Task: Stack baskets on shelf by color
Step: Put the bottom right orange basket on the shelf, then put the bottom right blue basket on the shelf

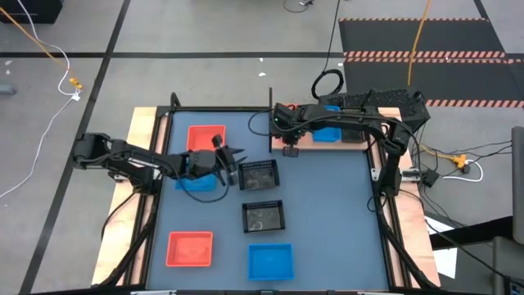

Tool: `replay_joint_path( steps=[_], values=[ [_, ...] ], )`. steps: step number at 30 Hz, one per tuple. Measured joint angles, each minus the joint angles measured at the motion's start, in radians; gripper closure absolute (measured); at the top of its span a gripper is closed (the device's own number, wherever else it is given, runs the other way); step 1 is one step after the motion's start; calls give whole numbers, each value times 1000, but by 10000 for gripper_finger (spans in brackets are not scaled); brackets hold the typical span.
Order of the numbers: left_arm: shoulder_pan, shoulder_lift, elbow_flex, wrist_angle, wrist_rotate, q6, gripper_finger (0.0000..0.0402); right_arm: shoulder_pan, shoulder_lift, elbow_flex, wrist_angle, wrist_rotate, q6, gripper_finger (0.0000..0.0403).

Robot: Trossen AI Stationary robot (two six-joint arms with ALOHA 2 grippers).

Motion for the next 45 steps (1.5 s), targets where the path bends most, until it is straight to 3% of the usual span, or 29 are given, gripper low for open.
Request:
replay_joint_path(
  steps=[7, 13, 15, 19, 23, 26, 32, 35, 39, 45],
  values=[
    [-15, -2, 0, -72, -1, -61, 275, 23, -20, 0, -5, 64, 41, 298],
    [-107, -117, 13, -158, 1, -155, 275, 93, -180, 0, -101, 105, 44, 281],
    [-159, -176, 32, -191, 7, -162, 275, 129, -257, 0, -131, 55, 56, 280],
    [-261, -273, 49, -194, 8, -163, 275, 230, -385, -32, -91, -169, 94, 280],
    [-341, -306, 50, -122, 21, -175, 275, 397, -460, -206, 120, -298, 163, 285],
    [-393, -286, 50, -89, 35, -201, 275, 541, -473, -366, 291, -338, 173, 289],
    [-478, -219, 50, -65, 35, -286, 275, 798, -473, -496, 499, -263, 82, 291],
    [-511, -170, 50, -43, 25, -310, 275, 878, -456, -496, 540, -177, -76, 291],
    [-522, -120, 50, 32, 23, -243, 275, 932, -387, -496, 545, -119, -323, 291],
    [-496, -121, 50, 95, 19, -193, 275, 933, -231, -483, 554, -95, -478, 291]
  ],
)
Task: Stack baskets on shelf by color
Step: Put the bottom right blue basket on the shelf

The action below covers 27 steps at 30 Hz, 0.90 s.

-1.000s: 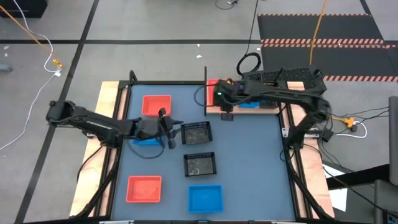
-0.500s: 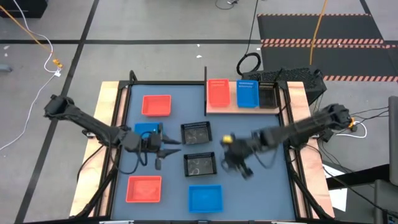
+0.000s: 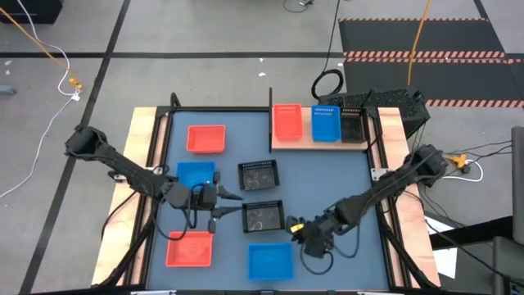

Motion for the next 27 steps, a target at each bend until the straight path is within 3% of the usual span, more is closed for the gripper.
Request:
replay_joint_path(
  steps=[8, 15, 19, 22, 27],
  values=[
    [-6, -6, 0, -13, -1, -55, 275, 28, 174, 170, 8, 0, -155, 291],
    [-19, -5, 0, -49, 0, -57, 275, 18, 201, 194, -86, -2, -128, 296],
    [-13, -5, 0, -50, 0, -49, 275, -8, 194, 189, -80, -19, -82, 343],
    [-6, -5, 0, -50, 0, -47, 275, -26, 194, 189, -91, -114, -84, 391],
    [3, -5, 0, -49, 0, -58, 275, -31, 170, 189, -145, -189, -79, 395]
  ],
)
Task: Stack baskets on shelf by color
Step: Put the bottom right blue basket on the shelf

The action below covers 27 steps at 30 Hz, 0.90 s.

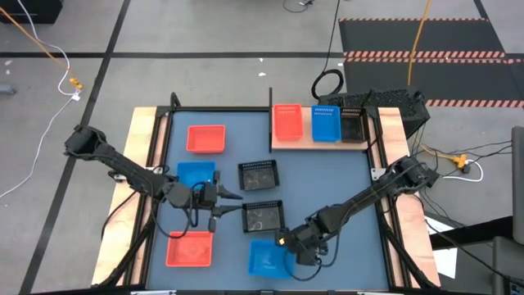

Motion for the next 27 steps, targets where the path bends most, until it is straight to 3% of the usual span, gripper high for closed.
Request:
replay_joint_path(
  steps=[4, 9, 11, 15, 17, 19, 24, 27],
  values=[
    [-1, 0, 0, 0, 1, -4, 275, -10, -102, -1, -31, -3, 20, 398],
    [-2, 0, 0, -7, 0, -6, 275, -21, -261, -1, 62, 24, 116, 399],
    [-2, 1, 0, -33, 0, -5, 275, -25, -315, -1, 72, 150, 187, 400],
    [-2, 14, 0, -59, -18, -3, 275, -61, -421, -1, -28, 581, 313, 400],
    [0, 15, 0, -74, -39, -1, 275, -99, -478, -1, -122, 731, 329, 400],
    [4, 15, 0, -87, -53, 5, 275, -154, -538, -1, -201, 806, 351, 400],
    [20, 15, 0, -88, -61, 12, 275, -361, -670, -3, -337, 819, 398, 400],
    [27, 15, 0, -88, -61, 0, 275, -489, -723, -42, -366, 880, 353, 400]
  ],
)
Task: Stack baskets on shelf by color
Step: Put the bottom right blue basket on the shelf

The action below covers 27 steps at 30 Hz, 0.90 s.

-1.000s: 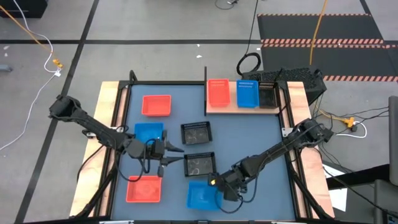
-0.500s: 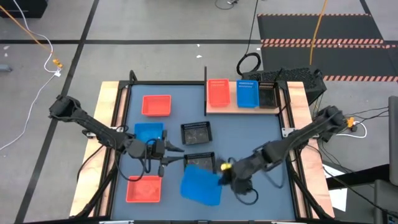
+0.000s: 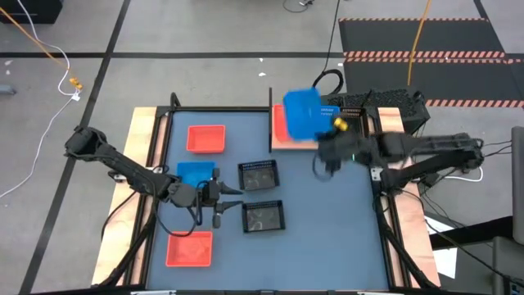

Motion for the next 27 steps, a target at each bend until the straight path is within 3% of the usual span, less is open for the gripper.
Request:
replay_joint_path(
  steps=[3, 8, 11, 16, 27],
  values=[
    [0, 0, 0, -3, 0, -4, 275, -132, -33, -58, -26, 48, -43, 399],
    [0, 0, 0, -3, 0, -4, 275, -318, -40, -180, -52, 31, -81, 399],
    [0, 0, 0, -2, 0, -4, 275, -384, -42, -253, -38, -30, -146, 399],
    [0, 0, 0, 13, 0, 0, 275, -443, -41, -318, -15, -134, -151, 399],
    [0, 0, 0, 20, 0, -23, 275, -487, -39, -321, -12, -341, -70, 399]
  ],
)
